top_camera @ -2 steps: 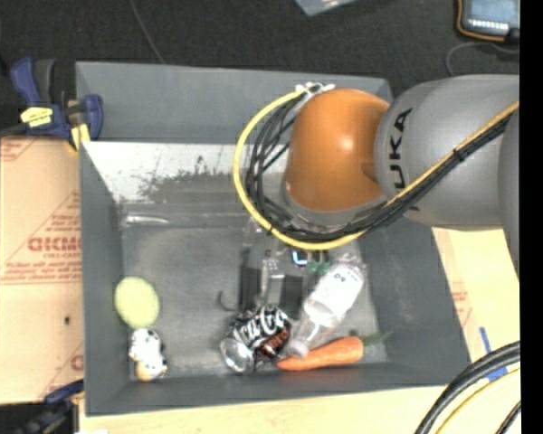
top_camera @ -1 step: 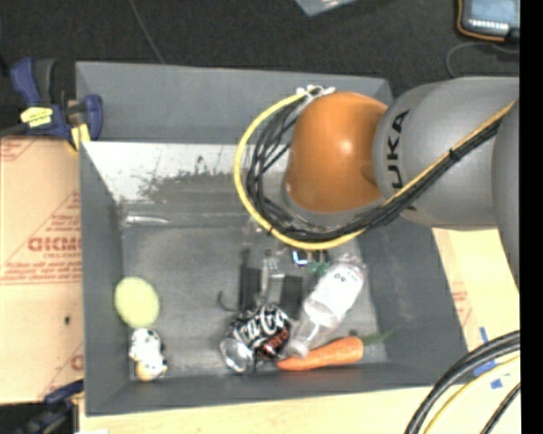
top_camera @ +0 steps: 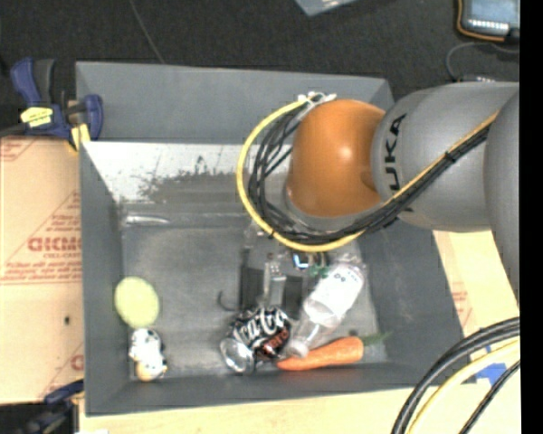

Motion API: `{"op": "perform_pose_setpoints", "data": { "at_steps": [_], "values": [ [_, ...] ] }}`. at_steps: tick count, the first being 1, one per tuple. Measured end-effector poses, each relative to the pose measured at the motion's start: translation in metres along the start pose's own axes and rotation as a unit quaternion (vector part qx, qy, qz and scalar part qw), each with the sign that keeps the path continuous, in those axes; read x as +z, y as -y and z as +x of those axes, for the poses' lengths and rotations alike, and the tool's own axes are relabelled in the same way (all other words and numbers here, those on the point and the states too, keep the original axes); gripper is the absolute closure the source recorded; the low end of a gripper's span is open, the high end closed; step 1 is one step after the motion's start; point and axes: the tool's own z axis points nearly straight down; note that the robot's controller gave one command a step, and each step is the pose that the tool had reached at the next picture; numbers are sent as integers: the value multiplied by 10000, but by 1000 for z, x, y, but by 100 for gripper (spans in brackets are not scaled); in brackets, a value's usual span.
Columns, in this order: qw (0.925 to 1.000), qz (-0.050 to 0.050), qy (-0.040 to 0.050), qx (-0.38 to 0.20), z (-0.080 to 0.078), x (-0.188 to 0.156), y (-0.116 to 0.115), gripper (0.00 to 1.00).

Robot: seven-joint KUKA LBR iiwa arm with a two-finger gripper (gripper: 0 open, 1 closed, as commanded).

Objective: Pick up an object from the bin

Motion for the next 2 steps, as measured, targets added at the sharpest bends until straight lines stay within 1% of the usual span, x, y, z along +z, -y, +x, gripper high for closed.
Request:
{"op": "perform_pose_setpoints", "data": {
  "at_steps": [1,2],
  "values": [
    [10000,23,-46,-26,-3,19,-20,0],
    [9999,9,-9,-156,-5,18,-38,0]
  ]
}}
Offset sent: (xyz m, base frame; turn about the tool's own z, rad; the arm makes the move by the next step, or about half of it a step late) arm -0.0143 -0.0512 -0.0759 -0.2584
